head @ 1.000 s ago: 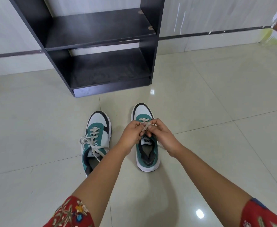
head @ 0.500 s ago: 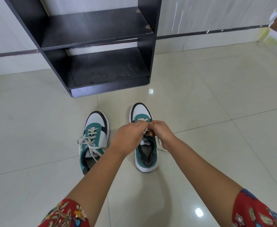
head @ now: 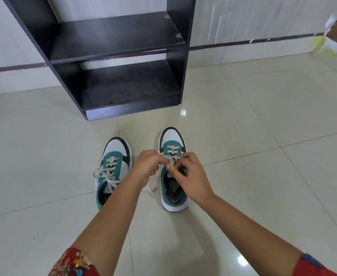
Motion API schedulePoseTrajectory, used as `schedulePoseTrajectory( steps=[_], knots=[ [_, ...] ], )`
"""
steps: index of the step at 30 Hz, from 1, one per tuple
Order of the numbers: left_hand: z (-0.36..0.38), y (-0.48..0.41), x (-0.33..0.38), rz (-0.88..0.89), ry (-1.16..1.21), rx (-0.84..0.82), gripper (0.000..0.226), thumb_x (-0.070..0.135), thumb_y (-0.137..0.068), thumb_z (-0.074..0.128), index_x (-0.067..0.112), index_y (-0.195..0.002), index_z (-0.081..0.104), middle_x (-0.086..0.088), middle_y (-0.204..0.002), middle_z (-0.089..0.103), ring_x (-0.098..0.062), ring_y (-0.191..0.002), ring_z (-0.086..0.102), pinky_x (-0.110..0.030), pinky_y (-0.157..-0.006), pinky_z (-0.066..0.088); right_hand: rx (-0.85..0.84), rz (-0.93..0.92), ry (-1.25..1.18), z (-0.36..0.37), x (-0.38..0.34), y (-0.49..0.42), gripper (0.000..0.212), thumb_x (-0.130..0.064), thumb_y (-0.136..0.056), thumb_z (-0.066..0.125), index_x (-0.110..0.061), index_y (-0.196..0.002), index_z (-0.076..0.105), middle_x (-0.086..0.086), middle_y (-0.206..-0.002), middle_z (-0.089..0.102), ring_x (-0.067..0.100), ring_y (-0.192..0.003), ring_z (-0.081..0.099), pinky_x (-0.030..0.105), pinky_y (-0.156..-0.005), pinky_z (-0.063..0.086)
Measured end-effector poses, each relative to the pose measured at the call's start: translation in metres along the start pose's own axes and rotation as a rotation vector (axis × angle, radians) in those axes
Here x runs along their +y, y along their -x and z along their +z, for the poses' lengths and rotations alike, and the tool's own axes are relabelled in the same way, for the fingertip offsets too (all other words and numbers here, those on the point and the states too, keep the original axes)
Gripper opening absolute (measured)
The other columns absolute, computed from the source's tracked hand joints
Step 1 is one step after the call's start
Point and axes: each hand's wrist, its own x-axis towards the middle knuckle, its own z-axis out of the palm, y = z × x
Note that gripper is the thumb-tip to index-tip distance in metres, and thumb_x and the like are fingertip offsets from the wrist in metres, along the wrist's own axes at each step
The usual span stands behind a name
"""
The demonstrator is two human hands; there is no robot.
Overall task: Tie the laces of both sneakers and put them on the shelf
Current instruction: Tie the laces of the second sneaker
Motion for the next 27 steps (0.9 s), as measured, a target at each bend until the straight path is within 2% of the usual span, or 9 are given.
schedulePoseTrajectory(
  steps=[5,8,11,15,17,20,23,25,27],
  knots=[
    [0.0,-0.001,-0.003,-0.041,0.069,-0.041,0.018,0.001,-0.074,0.067,0.012,-0.069,0.054,-0.002,-0.057,0.047,-0.01,-0.047,0.033,-0.019,-0.04,0.025,0.037,-0.026,0.068,-0.005,0.002,-0.003,0.019,-0.027,-0.087,0.063,-0.009,-0.084,0.065,-0.002,-0.108,0.049,0.008,-0.097,0.053,0.0,-0.075,0.035],
    [0.003,0.002,-0.002,-0.037,0.119,-0.103,0.013,0.0,-0.076,0.067,0.011,-0.077,0.06,-0.002,-0.067,0.057,-0.01,-0.057,0.049,-0.02,-0.05,0.036,0.127,0.042,-0.062,-0.01,-0.001,-0.005,0.013,-0.016,-0.085,0.06,-0.008,-0.076,0.066,-0.001,-0.101,0.054,0.001,-0.088,0.056,0.015,-0.077,0.045],
    [0.006,0.005,-0.006,-0.025,0.18,-0.135,0.013,0.002,-0.081,0.063,0.014,-0.078,0.062,0.002,-0.075,0.062,-0.008,-0.071,0.056,-0.022,-0.064,0.042,0.277,0.171,-0.191,-0.016,-0.005,-0.008,0.019,-0.011,-0.077,0.064,-0.016,-0.059,0.062,-0.008,-0.088,0.055,-0.008,-0.078,0.056,0.007,-0.069,0.043],
    [0.002,0.0,-0.014,-0.066,0.325,-0.088,0.007,0.011,-0.082,0.063,0.013,-0.076,0.065,0.001,-0.071,0.057,-0.01,-0.068,0.051,-0.026,-0.071,0.041,0.318,0.413,-0.475,-0.019,-0.001,-0.009,0.018,-0.006,-0.075,0.065,-0.014,-0.059,0.06,0.0,-0.081,0.061,0.01,-0.071,0.057,0.021,-0.07,0.045],
    [-0.004,-0.004,-0.019,-0.134,0.437,-0.022,0.014,0.02,-0.083,0.063,0.014,-0.071,0.061,0.001,-0.066,0.055,-0.011,-0.061,0.048,-0.025,-0.064,0.039,0.344,0.564,-0.698,-0.023,0.004,-0.009,0.019,-0.004,-0.079,0.06,-0.011,-0.062,0.059,0.003,-0.071,0.061,0.014,-0.066,0.055,0.024,-0.065,0.046],
    [-0.009,-0.008,-0.033,-0.241,0.469,0.043,0.029,0.031,-0.084,0.062,0.016,-0.061,0.051,0.001,-0.061,0.047,-0.01,-0.052,0.04,-0.022,-0.053,0.031,0.269,0.733,-0.999,-0.027,0.009,-0.004,0.025,-0.007,-0.087,0.046,-0.011,-0.064,0.053,0.0,-0.055,0.06,0.01,-0.05,0.052,0.017,-0.045,0.04],
    [-0.005,-0.005,-0.039,-0.282,0.66,0.002,0.031,0.026,-0.086,0.061,0.014,-0.058,0.054,0.002,-0.054,0.049,-0.008,-0.042,0.039,-0.018,-0.046,0.029,0.143,0.757,-1.333,-0.021,0.007,-0.001,0.027,-0.009,-0.09,0.036,-0.013,-0.064,0.045,0.002,-0.068,0.068,0.008,-0.041,0.055,0.015,-0.033,0.035],
    [-0.004,-0.004,-0.035,-0.27,0.775,-0.024,0.033,0.022,-0.087,0.061,0.012,-0.057,0.064,0.003,-0.05,0.056,-0.004,-0.035,0.039,-0.014,-0.036,0.03,0.092,0.745,-1.349,-0.018,0.002,-0.007,0.024,-0.01,-0.088,0.033,-0.016,-0.066,0.038,-0.002,-0.059,0.062,0.008,-0.038,0.049,0.015,-0.033,0.034],
    [-0.004,-0.005,-0.03,-0.262,0.802,-0.036,0.027,0.02,-0.09,0.058,0.009,-0.067,0.067,0.004,-0.047,0.058,-0.002,-0.032,0.041,-0.012,-0.032,0.031,0.087,0.734,-1.273,-0.017,-0.001,-0.015,0.022,-0.01,-0.086,0.03,-0.017,-0.066,0.033,-0.005,-0.047,0.047,0.008,-0.036,0.04,0.016,-0.034,0.032]
  ],
)
